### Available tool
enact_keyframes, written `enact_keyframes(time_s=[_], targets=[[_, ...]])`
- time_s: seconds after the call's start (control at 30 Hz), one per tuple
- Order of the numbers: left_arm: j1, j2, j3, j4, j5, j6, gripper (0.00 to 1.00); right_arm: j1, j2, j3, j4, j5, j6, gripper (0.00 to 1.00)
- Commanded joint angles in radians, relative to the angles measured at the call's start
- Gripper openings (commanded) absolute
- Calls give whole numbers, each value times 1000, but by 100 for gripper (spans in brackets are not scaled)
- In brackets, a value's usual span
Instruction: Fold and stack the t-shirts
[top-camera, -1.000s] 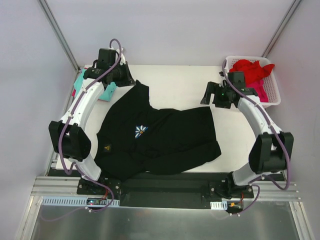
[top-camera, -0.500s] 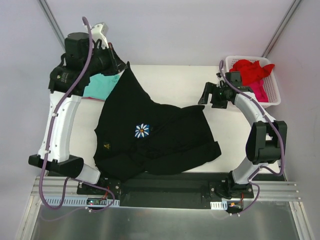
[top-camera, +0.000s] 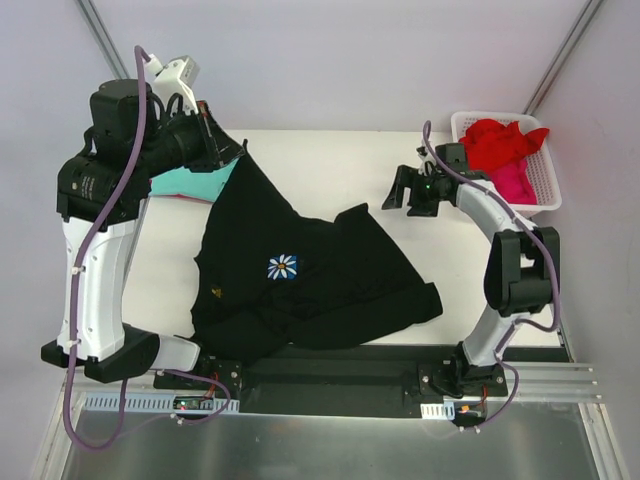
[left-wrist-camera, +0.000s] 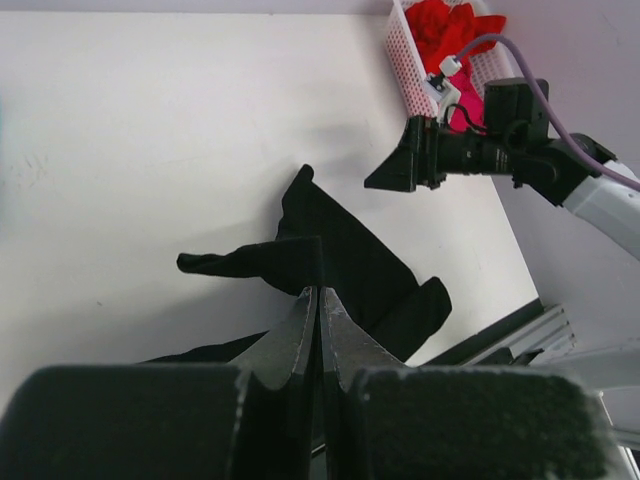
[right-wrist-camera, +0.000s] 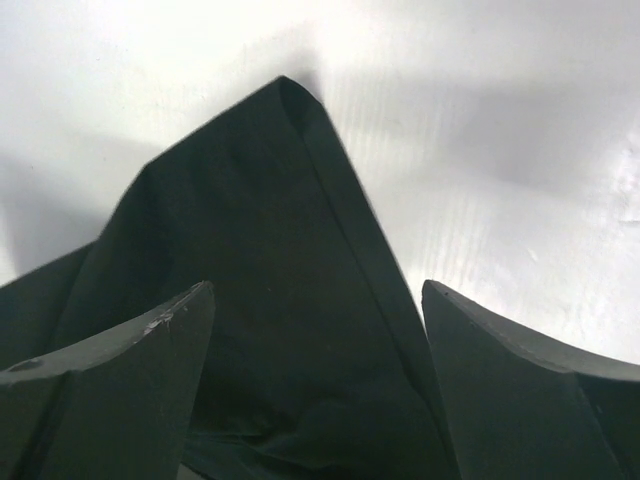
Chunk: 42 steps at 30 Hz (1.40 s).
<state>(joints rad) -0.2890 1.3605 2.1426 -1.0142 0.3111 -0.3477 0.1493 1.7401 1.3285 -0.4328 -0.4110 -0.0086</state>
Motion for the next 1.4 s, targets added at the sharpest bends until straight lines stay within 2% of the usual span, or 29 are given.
enact_keyframes(time_s=[0.0,0.07,0.17,0.47,0.73,0.9,1.37], targets=[[-21,9,-19,-21,-9,13,0,22,123,84,104,-142,48,87],[-29,8,-38,-18,-18,16,0,24,197,138,129,-230,67,85],[-35,17,-35,-15,-18,24,0,32,251,230,137,-273,58,85],[-35,32,-33,-15,-32,36,0,29,386,382,131,-304,82,85],[-39,40,-33,-15,-35,36,0,39,400,337,134,-284,71,84],[-45,34,-43,-15,-37,36,0,30,455,318,170,-308,113,82],[-58,23,-43,-17,-40,35,0,12,484,285,233,-348,154,81]])
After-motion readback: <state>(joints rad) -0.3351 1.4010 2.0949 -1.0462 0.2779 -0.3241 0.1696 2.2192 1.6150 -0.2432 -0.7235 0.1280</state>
